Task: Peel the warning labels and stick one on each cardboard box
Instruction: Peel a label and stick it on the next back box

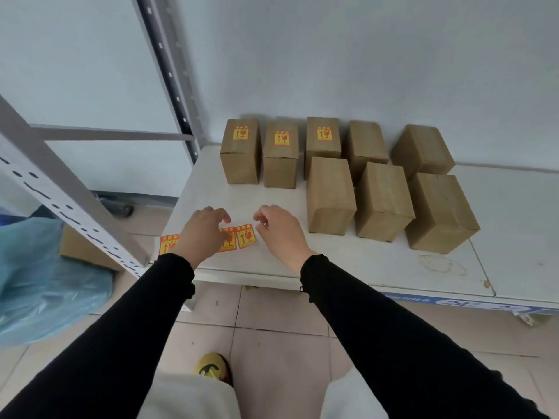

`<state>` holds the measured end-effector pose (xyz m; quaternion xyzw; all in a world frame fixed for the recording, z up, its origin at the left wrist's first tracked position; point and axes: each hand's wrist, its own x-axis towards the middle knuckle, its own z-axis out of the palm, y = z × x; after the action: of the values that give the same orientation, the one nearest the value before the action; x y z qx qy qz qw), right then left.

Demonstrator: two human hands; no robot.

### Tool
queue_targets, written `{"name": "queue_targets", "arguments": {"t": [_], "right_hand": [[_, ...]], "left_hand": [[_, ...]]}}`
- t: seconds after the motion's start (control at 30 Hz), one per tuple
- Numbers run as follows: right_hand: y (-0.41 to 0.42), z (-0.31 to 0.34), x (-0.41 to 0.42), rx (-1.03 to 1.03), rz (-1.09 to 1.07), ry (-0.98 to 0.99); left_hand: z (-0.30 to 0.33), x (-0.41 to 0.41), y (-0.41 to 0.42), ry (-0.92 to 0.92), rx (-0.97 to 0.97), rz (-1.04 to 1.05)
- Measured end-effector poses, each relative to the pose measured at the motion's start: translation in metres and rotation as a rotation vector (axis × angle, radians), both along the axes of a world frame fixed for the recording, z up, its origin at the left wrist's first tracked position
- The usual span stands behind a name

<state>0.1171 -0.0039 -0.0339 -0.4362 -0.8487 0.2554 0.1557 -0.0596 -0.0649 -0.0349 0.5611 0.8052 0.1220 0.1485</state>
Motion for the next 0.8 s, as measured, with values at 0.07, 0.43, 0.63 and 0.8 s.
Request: {"name": "queue_targets", "arguments": {"t": [0.07,0.43,0.63,0.8], "right_hand": [[0.002,-0.008,-0.004,-0.007,-0.007,-0.023],[0.006,-0.026,-0.010,0.020,0.015,-0.065],[0.005,-0.030,-0.009,0.053,0.015,-0.030],[0.001,-0.028,-0.009,0.074,-0.014,-0.005]], "left_hand": [[-0.006,-0.003,0.001,0.010,-0.013,-0.002],[-0.012,-0.004,0.020,0.032,-0.181,0.000],[-0.012,-0.008,0.019,-0.057,-0.218,-0.004],[-0.009,-0.007,0.018,-0.094,-0.203,0.000]]}}
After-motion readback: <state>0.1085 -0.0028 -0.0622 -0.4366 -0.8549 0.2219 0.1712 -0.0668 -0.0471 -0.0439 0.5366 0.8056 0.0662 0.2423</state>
